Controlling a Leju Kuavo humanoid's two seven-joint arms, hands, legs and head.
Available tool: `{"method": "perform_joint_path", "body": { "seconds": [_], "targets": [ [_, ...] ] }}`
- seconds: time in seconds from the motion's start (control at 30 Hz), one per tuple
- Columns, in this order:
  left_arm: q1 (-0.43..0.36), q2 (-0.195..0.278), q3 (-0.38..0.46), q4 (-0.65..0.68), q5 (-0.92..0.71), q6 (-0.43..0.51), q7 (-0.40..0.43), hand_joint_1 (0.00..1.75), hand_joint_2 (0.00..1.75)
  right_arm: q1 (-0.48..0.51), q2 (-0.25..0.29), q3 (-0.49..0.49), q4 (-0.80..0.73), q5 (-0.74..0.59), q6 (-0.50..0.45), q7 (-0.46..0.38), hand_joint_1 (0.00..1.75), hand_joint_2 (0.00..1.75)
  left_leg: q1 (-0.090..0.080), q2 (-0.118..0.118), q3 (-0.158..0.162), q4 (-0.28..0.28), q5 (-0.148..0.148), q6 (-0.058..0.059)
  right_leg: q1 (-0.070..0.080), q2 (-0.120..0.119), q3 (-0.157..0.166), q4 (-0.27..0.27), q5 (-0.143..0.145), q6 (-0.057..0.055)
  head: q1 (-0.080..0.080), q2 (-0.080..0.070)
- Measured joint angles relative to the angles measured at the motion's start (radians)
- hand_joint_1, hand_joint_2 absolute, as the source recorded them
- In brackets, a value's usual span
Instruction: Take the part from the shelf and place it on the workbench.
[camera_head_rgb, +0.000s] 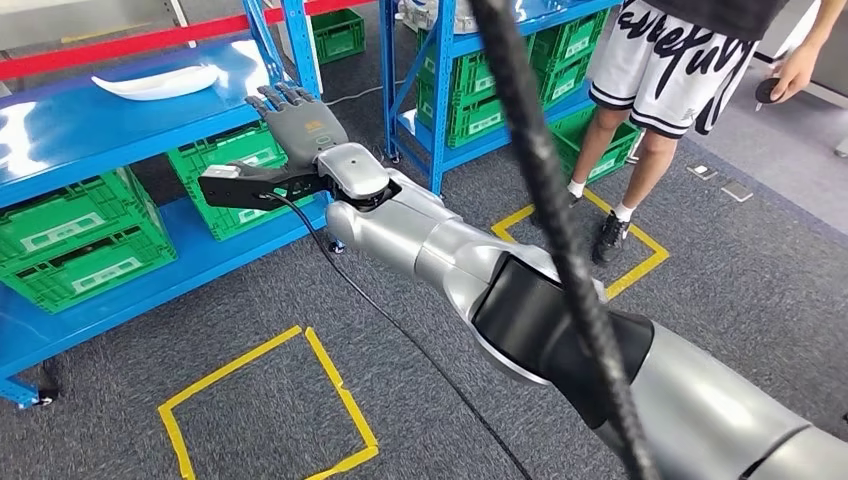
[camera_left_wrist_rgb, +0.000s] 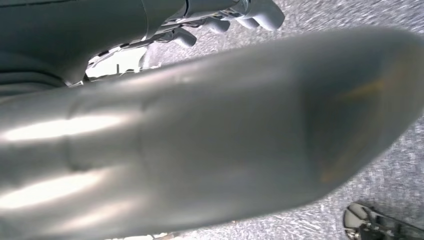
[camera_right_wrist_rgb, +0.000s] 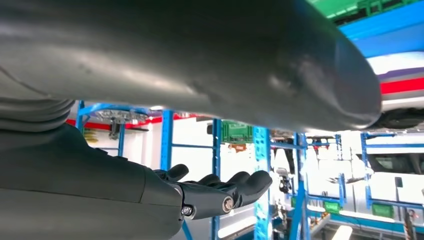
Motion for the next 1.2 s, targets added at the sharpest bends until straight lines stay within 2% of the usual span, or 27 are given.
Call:
{"method": "perform_joint_path", "body": {
  "seconds": [0.07, 0.1, 0.13, 0.17, 0.23, 0.27, 0.3, 0.37, 0.43, 0.5, 0.6, 0.63, 0.67, 0.7, 0.73, 0.77, 0.8, 0.83, 0.87, 0.9, 0.97, 1.0, 1.03, 1.1, 1.13, 1.17, 1.2],
  "targets": [
    [0.000, 0.000, 0.000, 0.000, 0.000, 0.000, -0.001, 0.00, 0.00, 0.004, 0.000, 0.000, 0.000, 0.000, 0.000, 0.000, 0.00, 0.00, -0.002, 0.001, 0.005, 0.000, -0.007, 0.010, 0.001, -0.007, -0.081, 0.140, -0.049, 0.003, 0.003, 0.000],
    [0.000, 0.000, 0.000, 0.000, 0.000, 0.000, -0.001, 0.00, 0.00, 0.008, 0.000, 0.000, 0.000, 0.000, 0.000, 0.000, 0.00, 0.00, -0.004, 0.001, 0.009, 0.000, -0.011, 0.013, 0.001, -0.008, -0.123, 0.204, -0.063, 0.002, 0.004, 0.000],
    [0.001, 0.000, 0.000, 0.000, 0.000, 0.000, -0.001, 0.00, 0.00, 0.014, -0.001, 0.000, 0.001, 0.000, -0.001, -0.001, 0.00, 0.00, -0.007, 0.001, 0.015, 0.000, -0.016, 0.016, 0.003, -0.009, -0.151, 0.235, -0.058, -0.001, 0.004, 0.000],
    [0.003, 0.000, 0.000, 0.000, -0.001, 0.000, 0.000, 0.00, 0.00, 0.019, -0.002, 0.000, 0.001, 0.000, -0.002, -0.001, 0.00, 0.00, -0.011, 0.000, 0.022, 0.000, -0.021, 0.017, 0.005, -0.009, -0.157, 0.225, -0.031, -0.007, 0.004, 0.000],
    [0.005, -0.001, 0.000, 0.000, -0.001, 0.000, 0.000, 0.00, 0.00, 0.023, -0.004, 0.000, 0.001, 0.000, -0.009, -0.004, 0.00, 0.00, -0.019, -0.002, 0.040, -0.001, -0.034, 0.018, 0.017, -0.010, -0.115, 0.094, 0.063, -0.031, 0.006, 0.000],
    [0.006, -0.004, 0.000, 0.001, -0.001, 0.000, 0.001, 0.00, 0.00, 0.024, -0.004, 0.000, 0.001, 0.000, -0.013, -0.006, 0.00, 0.00, -0.022, -0.001, 0.047, -0.001, -0.040, 0.017, 0.023, -0.012, -0.085, 0.025, 0.095, -0.047, 0.002, 0.000],
    [0.006, -0.005, 0.000, 0.002, -0.001, 0.000, 0.001, 0.00, 0.00, 0.024, -0.005, 0.000, 0.001, 0.001, -0.017, -0.008, 0.00, 0.00, -0.022, 0.000, 0.050, -0.002, -0.044, 0.014, 0.029, -0.014, -0.062, -0.029, 0.113, -0.059, -0.002, 0.000],
    [0.005, -0.008, 0.000, 0.002, -0.002, 0.000, 0.000, 0.00, 0.00, 0.027, -0.005, 0.000, 0.001, 0.003, -0.020, -0.009, 0.00, 0.00, -0.018, 0.003, 0.052, -0.005, -0.050, 0.005, 0.038, -0.015, -0.044, -0.061, 0.110, -0.071, -0.008, 0.000],
    [0.004, -0.008, 0.000, 0.002, -0.005, 0.000, 0.000, 0.00, 0.00, 0.030, -0.007, 0.000, 0.001, 0.005, -0.021, -0.010, 0.00, 0.00, -0.016, 0.005, 0.058, -0.009, -0.055, -0.005, 0.036, -0.012, -0.032, -0.079, 0.109, -0.070, -0.006, 0.000],
    [0.004, -0.010, 0.000, 0.002, -0.009, 0.000, 0.002, 0.00, 0.00, 0.031, -0.010, 0.000, 0.000, 0.007, -0.022, -0.012, 0.00, 0.00, -0.017, 0.003, 0.040, 0.032, -0.073, -0.016, 0.025, -0.012, -0.009, -0.100, 0.108, -0.070, -0.006, 0.000],
    [0.003, -0.010, 0.000, 0.002, -0.013, 0.000, 0.004, 0.00, 0.00, 0.041, -0.009, 0.001, -0.001, 0.010, -0.020, -0.016, 0.00, 0.00, -0.008, 0.000, -0.069, 0.213, -0.130, -0.037, 0.013, -0.012, 0.017, -0.107, 0.091, -0.065, -0.008, 0.000],
    [0.004, -0.009, 0.000, 0.002, -0.014, 0.000, 0.005, 0.00, 0.00, 0.046, -0.009, 0.001, -0.001, 0.011, -0.019, -0.017, 0.00, 0.00, -0.004, 0.000, -0.101, 0.254, -0.132, -0.043, 0.009, -0.011, 0.025, -0.105, 0.083, -0.061, -0.008, 0.000],
    [0.004, -0.009, 0.000, 0.002, -0.015, 0.000, 0.006, 0.00, 0.00, 0.051, -0.010, 0.001, 0.000, 0.011, -0.018, -0.018, 0.00, 0.00, 0.000, 0.000, -0.115, 0.259, -0.112, -0.049, 0.005, -0.010, 0.034, -0.103, 0.074, -0.056, -0.008, 0.000],
    [0.005, -0.008, 0.000, 0.002, -0.016, 0.000, 0.007, 0.00, 0.00, 0.055, -0.011, 0.001, 0.000, 0.012, -0.017, -0.019, 0.00, 0.00, 0.004, 0.000, -0.109, 0.223, -0.072, -0.055, 0.000, -0.009, 0.043, -0.098, 0.063, -0.050, -0.008, 0.000],
    [0.004, -0.008, -0.001, 0.002, -0.017, 0.000, 0.007, 0.00, 0.00, 0.056, -0.012, 0.001, 0.000, 0.012, -0.017, -0.020, 0.00, 0.00, 0.009, 0.001, -0.088, 0.159, -0.023, -0.061, -0.006, -0.008, 0.052, -0.092, 0.052, -0.043, -0.008, 0.000],
    [0.004, -0.010, -0.001, 0.003, -0.018, 0.000, 0.008, 0.00, 0.00, 0.056, -0.012, 0.001, -0.001, 0.012, -0.017, -0.021, 0.00, 0.00, 0.011, 0.001, -0.063, 0.097, 0.011, -0.068, -0.008, -0.007, 0.058, -0.085, 0.039, -0.035, -0.010, 0.000],
    [0.003, -0.010, -0.001, 0.003, -0.019, 0.000, 0.008, 0.00, 0.00, 0.055, -0.013, 0.001, -0.001, 0.012, -0.016, -0.023, 0.00, 0.00, 0.013, 0.000, -0.041, 0.046, 0.030, -0.066, -0.009, -0.006, 0.059, -0.079, 0.029, -0.026, -0.015, 0.000],
    [0.001, -0.011, -0.001, 0.004, -0.020, 0.000, 0.008, 0.00, 0.00, 0.054, -0.014, 0.001, -0.001, 0.012, -0.016, -0.024, 0.00, 0.00, 0.014, -0.001, -0.029, 0.019, 0.031, -0.060, -0.007, -0.004, 0.059, -0.075, 0.022, -0.018, -0.016, 0.000],
    [0.000, -0.012, -0.001, 0.005, -0.021, -0.001, 0.009, 0.00, 0.00, 0.054, -0.015, 0.001, -0.001, 0.013, -0.016, -0.024, 0.00, 0.00, 0.012, -0.002, -0.025, 0.013, 0.019, -0.050, -0.004, -0.002, 0.059, -0.073, 0.019, -0.012, -0.017, 0.000],
    [-0.001, -0.012, -0.002, 0.005, -0.023, -0.001, 0.010, 0.00, 0.00, 0.054, -0.017, 0.001, -0.001, 0.013, -0.015, -0.025, 0.00, 0.00, 0.013, -0.003, -0.023, 0.011, 0.014, -0.034, -0.003, -0.001, 0.061, -0.073, 0.018, -0.007, -0.017, 0.000],
    [-0.001, -0.012, -0.002, 0.004, -0.026, -0.001, 0.012, 0.00, 0.00, 0.053, -0.022, 0.002, -0.001, 0.014, -0.015, -0.025, 0.00, 0.00, 0.013, -0.004, -0.015, 0.011, 0.005, -0.015, -0.004, -0.003, 0.055, -0.054, 0.016, -0.001, -0.010, 0.000],
    [-0.001, -0.012, -0.002, 0.004, -0.027, -0.001, 0.012, 0.00, 0.00, 0.052, -0.024, 0.002, -0.001, 0.014, -0.016, -0.024, 0.00, 0.00, 0.013, -0.004, -0.009, 0.010, 0.001, -0.008, -0.005, -0.006, 0.035, -0.019, 0.008, 0.002, -0.007, 0.000],
    [-0.002, -0.012, -0.002, 0.004, -0.028, -0.001, 0.012, 0.00, 0.00, 0.051, -0.025, 0.002, -0.001, 0.014, -0.016, -0.024, 0.00, 0.00, 0.012, -0.005, -0.004, 0.009, -0.004, -0.003, -0.005, -0.009, 0.001, 0.037, -0.006, 0.004, -0.005, 0.000],
    [-0.004, -0.012, -0.002, 0.004, -0.029, -0.001, 0.012, 0.00, 0.00, 0.054, -0.027, 0.002, -0.001, 0.015, -0.016, -0.024, 0.00, 0.00, 0.007, -0.005, 0.007, 0.009, -0.016, 0.005, -0.002, -0.012, -0.093, 0.174, -0.049, 0.004, -0.003, 0.000],
    [-0.004, -0.012, -0.002, 0.004, -0.029, -0.001, 0.012, 0.00, 0.00, 0.058, -0.029, 0.002, -0.001, 0.015, -0.016, -0.023, 0.00, 0.00, 0.003, -0.006, 0.015, 0.009, -0.024, 0.007, 0.001, -0.012, -0.132, 0.220, -0.060, 0.000, -0.002, 0.000],
    [-0.004, -0.012, -0.002, 0.004, -0.029, -0.001, 0.012, 0.00, 0.00, 0.063, -0.031, 0.002, -0.001, 0.015, -0.015, -0.022, 0.00, 0.00, -0.002, -0.007, 0.026, 0.009, -0.032, 0.010, 0.005, -0.012, -0.155, 0.231, -0.051, -0.006, -0.002, 0.000],
    [-0.004, -0.012, -0.002, 0.005, -0.029, -0.001, 0.012, 0.00, 0.00, 0.066, -0.033, 0.002, -0.001, 0.015, -0.015, -0.021, 0.00, 0.00, -0.007, -0.008, 0.038, 0.009, -0.041, 0.011, 0.010, -0.012, -0.158, 0.203, -0.020, -0.017, -0.001, 0.000]
  ]
}}
